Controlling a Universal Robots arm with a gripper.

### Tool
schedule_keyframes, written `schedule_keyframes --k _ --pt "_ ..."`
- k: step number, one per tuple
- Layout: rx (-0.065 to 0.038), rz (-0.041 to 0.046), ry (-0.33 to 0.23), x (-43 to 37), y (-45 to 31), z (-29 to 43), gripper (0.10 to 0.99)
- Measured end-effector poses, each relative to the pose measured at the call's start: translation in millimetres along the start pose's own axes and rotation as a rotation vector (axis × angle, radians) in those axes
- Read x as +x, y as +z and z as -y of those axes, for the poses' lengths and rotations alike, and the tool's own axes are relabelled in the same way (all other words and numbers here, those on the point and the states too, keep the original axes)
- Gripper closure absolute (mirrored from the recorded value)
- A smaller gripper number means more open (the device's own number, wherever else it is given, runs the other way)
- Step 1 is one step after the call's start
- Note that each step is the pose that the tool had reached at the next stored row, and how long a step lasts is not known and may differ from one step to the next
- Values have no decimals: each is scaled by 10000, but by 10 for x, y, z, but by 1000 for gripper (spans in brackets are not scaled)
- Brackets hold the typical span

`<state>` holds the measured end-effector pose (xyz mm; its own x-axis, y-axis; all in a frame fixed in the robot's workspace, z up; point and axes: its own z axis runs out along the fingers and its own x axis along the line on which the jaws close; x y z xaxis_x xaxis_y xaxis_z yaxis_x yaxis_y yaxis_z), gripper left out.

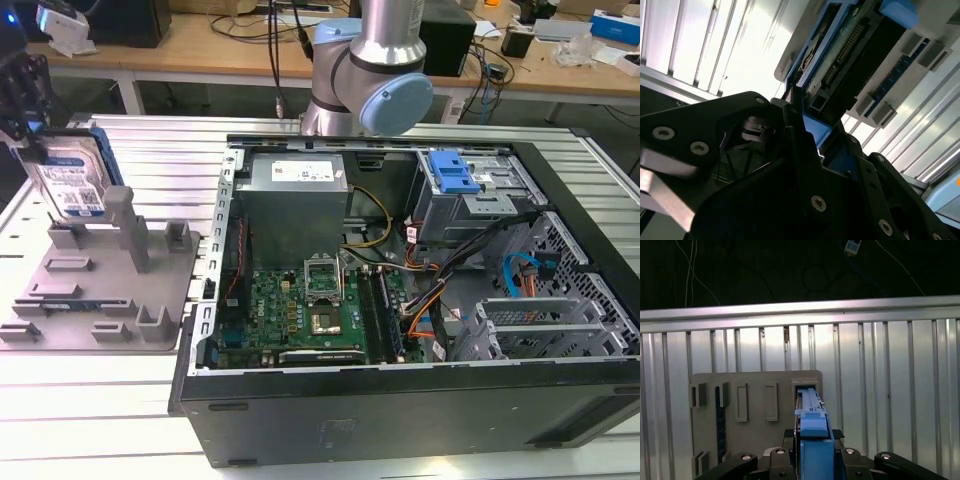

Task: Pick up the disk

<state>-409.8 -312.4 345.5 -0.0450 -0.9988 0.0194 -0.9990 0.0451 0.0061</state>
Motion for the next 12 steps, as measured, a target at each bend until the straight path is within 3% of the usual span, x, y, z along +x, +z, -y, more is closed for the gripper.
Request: schedule_keyframes --k 12 --pt "0 8 -1 17 -662 -4 718"
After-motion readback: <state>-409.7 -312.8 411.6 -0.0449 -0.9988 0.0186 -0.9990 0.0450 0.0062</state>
